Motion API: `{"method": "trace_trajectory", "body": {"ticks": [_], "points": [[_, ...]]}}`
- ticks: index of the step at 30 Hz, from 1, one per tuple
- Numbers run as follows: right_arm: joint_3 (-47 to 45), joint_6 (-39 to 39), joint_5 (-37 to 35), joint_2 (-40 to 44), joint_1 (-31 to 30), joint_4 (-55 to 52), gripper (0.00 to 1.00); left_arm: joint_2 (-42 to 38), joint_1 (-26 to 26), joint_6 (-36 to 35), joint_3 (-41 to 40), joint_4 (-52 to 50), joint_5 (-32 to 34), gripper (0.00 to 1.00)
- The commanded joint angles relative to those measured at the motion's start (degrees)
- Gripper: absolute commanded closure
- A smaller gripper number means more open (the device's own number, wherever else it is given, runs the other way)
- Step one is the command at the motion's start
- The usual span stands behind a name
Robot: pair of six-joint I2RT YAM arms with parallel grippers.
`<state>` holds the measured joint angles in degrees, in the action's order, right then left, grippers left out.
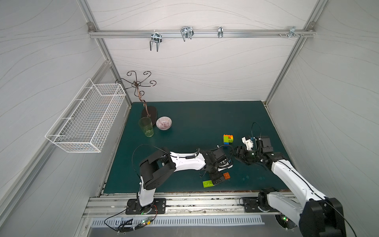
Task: Assemble the letter p with lego
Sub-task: Adjust the lego brick at the center of the board.
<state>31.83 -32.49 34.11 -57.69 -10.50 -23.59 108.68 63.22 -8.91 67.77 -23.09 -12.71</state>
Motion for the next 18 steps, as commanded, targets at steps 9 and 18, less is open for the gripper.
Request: {"method": "trace_trajectory", "body": {"ticks": [9, 18], "points": [[-1.25, 0.95, 1.92, -0.68, 0.61, 1.42, 0.28, -4.18, 2.26, 4.24, -2.33, -0.02, -0.55, 0.14], [-1.60, 0.76, 1.94, -0.36, 0.59, 1.45, 0.28, -1.57, 2.67, 3.90, -1.04, -3.29, 3.89, 0.30]]}}
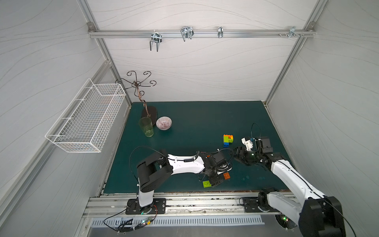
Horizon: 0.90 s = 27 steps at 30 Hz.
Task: Assemble the letter p with lego
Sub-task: Adjust the lego brick at the center of the board.
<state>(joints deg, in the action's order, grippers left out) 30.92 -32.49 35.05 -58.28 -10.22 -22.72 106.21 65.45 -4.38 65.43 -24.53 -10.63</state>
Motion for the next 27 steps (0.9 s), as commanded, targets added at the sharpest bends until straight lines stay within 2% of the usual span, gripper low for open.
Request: {"method": "trace_trajectory", "body": {"ticks": [1, 9, 15, 20, 27], "points": [[-0.68, 0.79, 0.99, 0.19, 0.37, 0.60, 0.28, 1.01, 0.70, -0.71, 1.38, -2.07, 2.16, 0.31], [-0.95, 0.59, 1.30, -0.16, 0.29, 1.27, 0.28, 0.92, 2.83, -0.87, 0.88, -1.98, 4.85, 0.32], [-0.95, 0.41, 1.69, 0.03, 0.37, 1.28, 0.28, 2.25, 3.02, -4.62, 0.61, -0.08, 12.96, 0.26], [-0.95, 0.53, 1.52, 0.61, 0.44, 0.81, 0.28, 6.52, 3.28, -7.54, 4.59, -3.14, 19.07, 0.28], [-1.03, 0.64, 1.58, 0.75, 0.45, 0.89, 0.28, 7.45, 3.46, -7.49, 5.05, -2.96, 19.09, 0.31]]}}
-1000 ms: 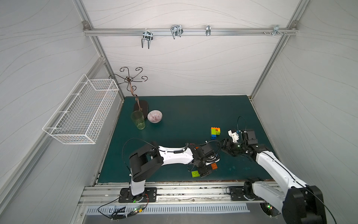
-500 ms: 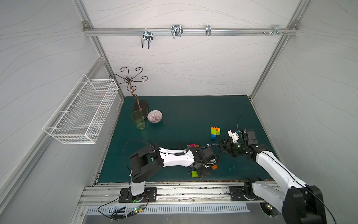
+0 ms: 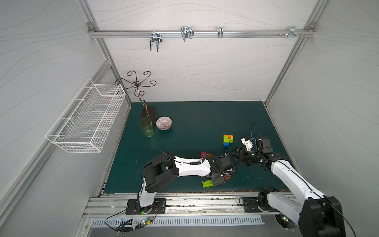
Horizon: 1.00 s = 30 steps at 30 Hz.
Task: Assemble the letter p with lego
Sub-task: Adjust the lego brick at the center of the board, then pick up the lego brick from the center of the board.
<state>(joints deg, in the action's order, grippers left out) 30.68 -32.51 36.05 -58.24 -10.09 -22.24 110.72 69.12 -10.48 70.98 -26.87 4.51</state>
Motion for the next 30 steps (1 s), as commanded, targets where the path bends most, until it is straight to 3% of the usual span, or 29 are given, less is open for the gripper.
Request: {"method": "trace_trajectory", "body": {"ticks": [1, 8, 19, 25, 30], "points": [[-0.84, 0.72, 0.66, 0.63, 0.26, 0.46, 0.28, 2.98, -0.22, -1.18, -0.74, -0.23, 3.96, 0.31], [-0.97, 0.61, 1.08, 0.52, 0.29, 0.73, 0.28, 3.30, -2.39, 0.60, -0.61, 0.46, 3.65, 0.38], [-1.14, 0.54, 1.62, 1.18, 0.32, 0.68, 0.28, -0.12, -4.70, 3.47, -2.62, 0.21, -3.25, 0.39], [-1.40, 0.61, 1.83, 0.89, 0.30, 0.93, 0.28, -3.09, -4.70, 7.11, -5.09, -0.14, -3.20, 0.29], [-1.67, 0.39, 2.25, 0.67, 0.25, 1.72, 0.28, -5.71, -4.68, 9.94, -7.18, 0.52, -3.92, 0.31]]}}
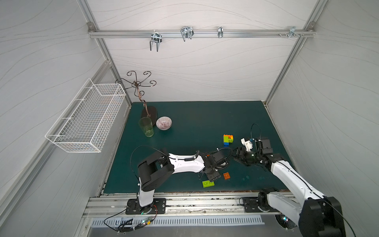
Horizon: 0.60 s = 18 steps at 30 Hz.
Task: Assemble the letter p with lego
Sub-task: Pick up the lego brick from the center of the board.
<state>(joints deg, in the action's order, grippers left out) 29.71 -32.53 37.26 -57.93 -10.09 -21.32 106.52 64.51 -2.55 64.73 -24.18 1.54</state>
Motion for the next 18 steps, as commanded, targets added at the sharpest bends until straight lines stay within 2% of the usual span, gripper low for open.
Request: {"method": "trace_trajectory", "body": {"ticks": [1, 10, 15, 18], "points": [[-0.71, 0.37, 0.94, 0.30, 0.33, 0.89, 0.28, -1.79, -0.02, 2.25, -1.35, -1.73, -1.37, 0.32], [-0.89, 0.46, 1.07, 0.97, 0.26, 0.58, 0.28, 0.05, 0.59, 1.03, -0.94, -0.17, -2.51, 0.38], [-1.14, 0.50, 1.15, 1.41, 0.31, 0.23, 0.28, 1.40, 1.31, 0.77, 0.12, 0.09, -3.36, 0.48], [-1.24, 0.45, 1.16, 1.46, 0.27, 0.23, 0.28, 1.67, 1.65, 0.88, 0.13, 0.60, -3.61, 0.48]]}}
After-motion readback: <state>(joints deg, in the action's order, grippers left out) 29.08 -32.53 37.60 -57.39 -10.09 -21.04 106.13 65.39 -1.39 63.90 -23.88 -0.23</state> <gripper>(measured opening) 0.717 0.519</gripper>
